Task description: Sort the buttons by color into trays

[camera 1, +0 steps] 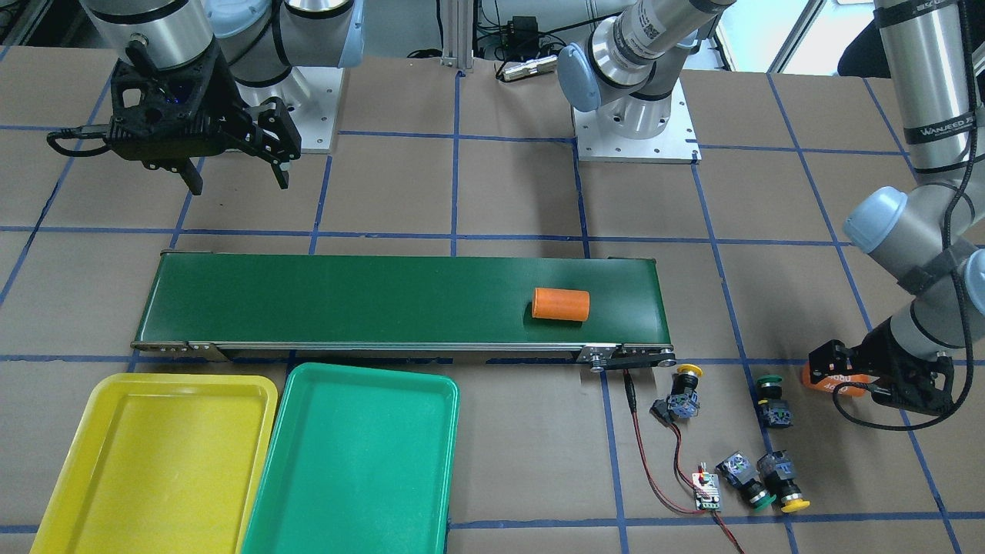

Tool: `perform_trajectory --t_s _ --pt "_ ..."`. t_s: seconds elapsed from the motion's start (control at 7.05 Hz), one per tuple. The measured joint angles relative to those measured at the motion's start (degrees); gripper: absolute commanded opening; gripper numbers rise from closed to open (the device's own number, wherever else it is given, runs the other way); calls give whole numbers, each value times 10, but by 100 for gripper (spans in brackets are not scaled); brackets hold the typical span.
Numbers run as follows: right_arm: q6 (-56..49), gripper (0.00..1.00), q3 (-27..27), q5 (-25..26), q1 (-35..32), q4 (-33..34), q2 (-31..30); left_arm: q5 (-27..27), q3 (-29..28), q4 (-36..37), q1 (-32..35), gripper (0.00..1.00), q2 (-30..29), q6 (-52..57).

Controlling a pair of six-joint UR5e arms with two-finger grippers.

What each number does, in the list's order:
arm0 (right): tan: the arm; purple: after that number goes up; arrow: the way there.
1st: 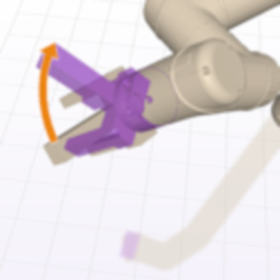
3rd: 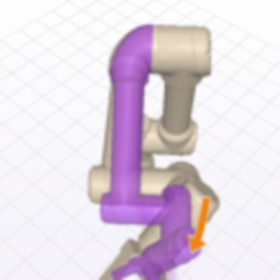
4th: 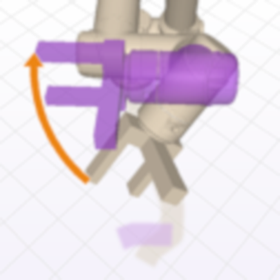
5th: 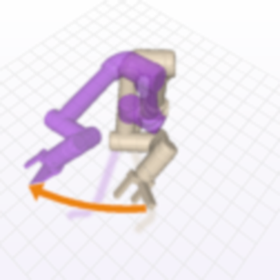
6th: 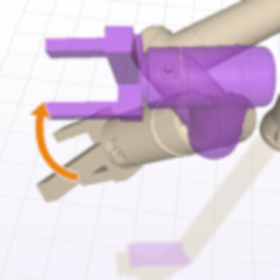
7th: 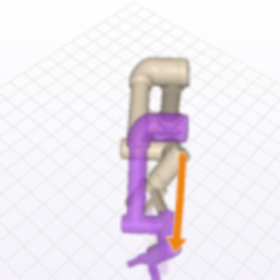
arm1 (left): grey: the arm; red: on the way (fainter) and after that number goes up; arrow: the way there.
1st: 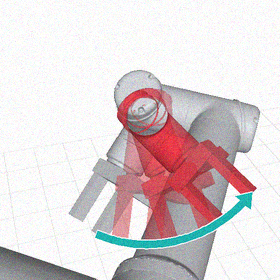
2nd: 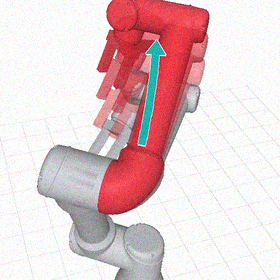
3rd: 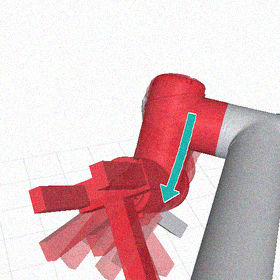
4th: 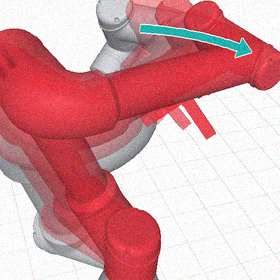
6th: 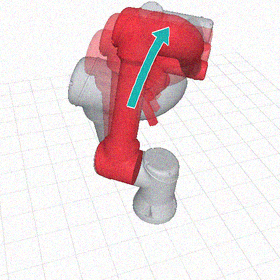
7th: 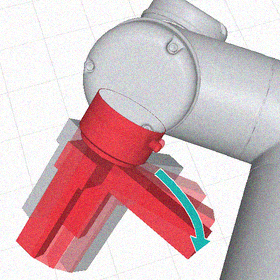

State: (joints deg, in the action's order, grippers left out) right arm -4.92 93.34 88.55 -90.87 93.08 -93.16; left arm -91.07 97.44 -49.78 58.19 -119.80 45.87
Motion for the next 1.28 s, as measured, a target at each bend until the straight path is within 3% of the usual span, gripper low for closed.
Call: perform_trajectory --t_s 0.57,0.71,0.85,1.28 --pt "0 100 0 2 1 0 0 -30 1 4 0 100 -15 1" --pt "0 100 0 3 2 0 0 -31 2 4 0 59 -18 2" --pt "0 100 0 3 2 0 0 -30 4 2 0 2 -20 2" --pt "0 100 0 5 1 0 0 -25 3 -33 8 0 6 -2"
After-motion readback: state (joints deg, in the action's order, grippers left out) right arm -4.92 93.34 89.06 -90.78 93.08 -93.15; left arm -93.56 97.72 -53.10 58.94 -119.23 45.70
